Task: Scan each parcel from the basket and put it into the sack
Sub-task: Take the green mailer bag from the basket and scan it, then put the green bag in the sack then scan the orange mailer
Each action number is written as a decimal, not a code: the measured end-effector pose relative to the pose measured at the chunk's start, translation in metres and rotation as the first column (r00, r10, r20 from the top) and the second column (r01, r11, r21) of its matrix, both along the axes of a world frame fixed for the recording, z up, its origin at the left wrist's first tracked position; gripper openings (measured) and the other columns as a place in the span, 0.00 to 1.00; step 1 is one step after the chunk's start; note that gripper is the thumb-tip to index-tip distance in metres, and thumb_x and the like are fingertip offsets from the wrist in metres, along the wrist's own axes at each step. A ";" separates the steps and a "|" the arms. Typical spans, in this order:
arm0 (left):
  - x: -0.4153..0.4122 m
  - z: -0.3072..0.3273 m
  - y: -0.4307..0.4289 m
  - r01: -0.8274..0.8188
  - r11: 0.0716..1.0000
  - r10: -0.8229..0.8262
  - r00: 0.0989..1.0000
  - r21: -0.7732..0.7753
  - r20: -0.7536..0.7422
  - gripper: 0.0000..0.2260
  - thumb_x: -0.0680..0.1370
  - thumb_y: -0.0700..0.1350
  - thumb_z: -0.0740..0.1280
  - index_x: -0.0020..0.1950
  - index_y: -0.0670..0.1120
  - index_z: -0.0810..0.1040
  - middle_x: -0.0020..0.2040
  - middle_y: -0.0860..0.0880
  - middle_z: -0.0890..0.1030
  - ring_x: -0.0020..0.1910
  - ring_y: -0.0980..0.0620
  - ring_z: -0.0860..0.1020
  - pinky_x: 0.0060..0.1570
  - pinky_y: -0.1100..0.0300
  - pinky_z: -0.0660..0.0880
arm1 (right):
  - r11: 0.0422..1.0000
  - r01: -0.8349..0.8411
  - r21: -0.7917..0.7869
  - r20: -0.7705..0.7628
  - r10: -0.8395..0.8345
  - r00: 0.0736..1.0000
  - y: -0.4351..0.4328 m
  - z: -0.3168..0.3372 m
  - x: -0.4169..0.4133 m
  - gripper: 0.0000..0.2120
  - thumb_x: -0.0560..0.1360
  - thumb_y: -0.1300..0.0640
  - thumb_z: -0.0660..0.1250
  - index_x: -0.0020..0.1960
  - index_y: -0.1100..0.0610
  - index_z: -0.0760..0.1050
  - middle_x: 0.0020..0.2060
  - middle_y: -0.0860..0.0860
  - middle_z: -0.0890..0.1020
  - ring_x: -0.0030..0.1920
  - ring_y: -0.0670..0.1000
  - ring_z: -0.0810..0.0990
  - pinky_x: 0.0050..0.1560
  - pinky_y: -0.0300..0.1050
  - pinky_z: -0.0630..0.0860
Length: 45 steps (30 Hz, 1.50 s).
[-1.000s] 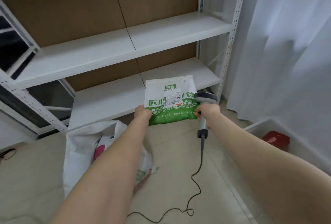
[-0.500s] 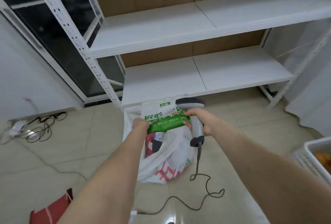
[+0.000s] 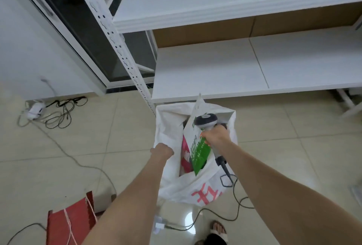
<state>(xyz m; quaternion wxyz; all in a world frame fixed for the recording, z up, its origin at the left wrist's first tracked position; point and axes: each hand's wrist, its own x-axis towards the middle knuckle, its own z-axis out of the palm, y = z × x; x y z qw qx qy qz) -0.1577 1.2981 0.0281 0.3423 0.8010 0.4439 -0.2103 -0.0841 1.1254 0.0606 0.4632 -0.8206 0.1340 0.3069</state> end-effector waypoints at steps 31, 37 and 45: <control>0.089 -0.093 0.029 0.194 0.962 -0.203 0.979 -0.193 -0.030 0.18 0.79 0.37 0.62 0.69 0.38 0.70 0.66 0.41 0.73 0.60 0.44 0.73 0.60 0.54 0.71 | 0.967 0.252 0.039 -0.309 -0.228 0.923 0.043 -0.154 0.036 0.20 0.73 0.60 0.73 0.61 0.67 0.74 0.53 0.60 0.78 0.56 0.58 0.78 0.61 0.53 0.76; 0.120 -0.006 -0.021 0.361 0.924 -0.358 0.933 -0.125 0.048 0.17 0.79 0.38 0.62 0.68 0.41 0.72 0.67 0.42 0.73 0.64 0.42 0.72 0.63 0.53 0.71 | 0.860 0.451 0.238 -0.251 -0.394 0.884 -0.005 -0.059 0.027 0.06 0.70 0.70 0.70 0.38 0.62 0.76 0.36 0.60 0.79 0.33 0.54 0.77 0.30 0.42 0.72; 0.155 0.117 -0.167 0.594 0.800 -0.555 0.788 -0.087 0.267 0.17 0.78 0.38 0.62 0.67 0.43 0.73 0.66 0.42 0.75 0.64 0.41 0.73 0.64 0.50 0.71 | 0.655 0.588 0.474 -0.108 -0.620 0.777 -0.135 0.077 0.011 0.09 0.73 0.68 0.66 0.38 0.58 0.72 0.32 0.56 0.78 0.29 0.50 0.74 0.33 0.40 0.69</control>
